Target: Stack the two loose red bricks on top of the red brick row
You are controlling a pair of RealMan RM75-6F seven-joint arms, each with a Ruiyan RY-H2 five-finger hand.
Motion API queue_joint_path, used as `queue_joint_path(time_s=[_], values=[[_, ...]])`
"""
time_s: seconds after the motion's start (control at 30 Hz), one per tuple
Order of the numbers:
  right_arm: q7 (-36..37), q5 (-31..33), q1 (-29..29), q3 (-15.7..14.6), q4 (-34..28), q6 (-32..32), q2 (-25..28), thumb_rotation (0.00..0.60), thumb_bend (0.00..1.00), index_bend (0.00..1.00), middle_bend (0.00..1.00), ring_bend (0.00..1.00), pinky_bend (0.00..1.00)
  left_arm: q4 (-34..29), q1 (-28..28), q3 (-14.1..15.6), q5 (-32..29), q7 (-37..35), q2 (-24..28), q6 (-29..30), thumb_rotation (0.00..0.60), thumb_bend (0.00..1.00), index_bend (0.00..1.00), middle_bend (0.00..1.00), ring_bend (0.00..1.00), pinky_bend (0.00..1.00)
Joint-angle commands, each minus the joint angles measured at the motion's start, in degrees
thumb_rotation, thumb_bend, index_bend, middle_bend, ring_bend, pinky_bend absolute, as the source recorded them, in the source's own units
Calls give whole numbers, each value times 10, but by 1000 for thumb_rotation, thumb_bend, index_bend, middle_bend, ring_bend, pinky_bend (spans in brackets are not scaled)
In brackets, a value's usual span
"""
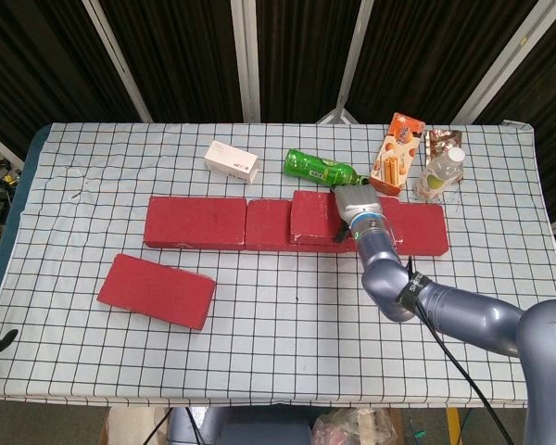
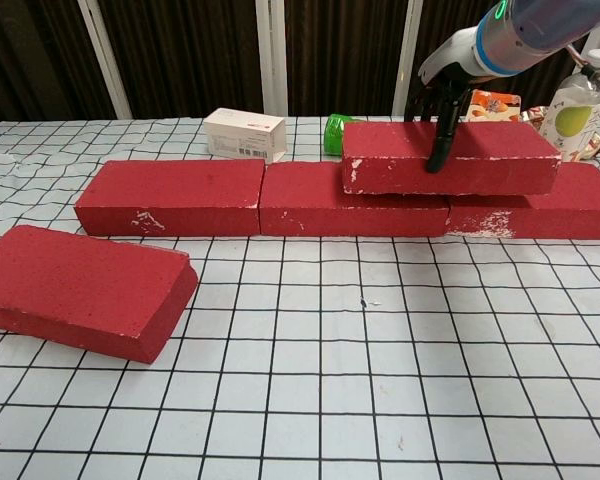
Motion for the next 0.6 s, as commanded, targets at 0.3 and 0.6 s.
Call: queue_joint_path(time_s=[0.3,0.6], values=[[25,-17,9,-10,24,-6,-24,600,154,195,217,220,0,0,-2,-1,-4,4,0,-4,600,0,33,0,0,93],[41,-32,8,-19,31,-16,-20,600,154,195,216,214,0,0,-3,-2,-5,6,-1,-3,600,0,33,0,0,93]])
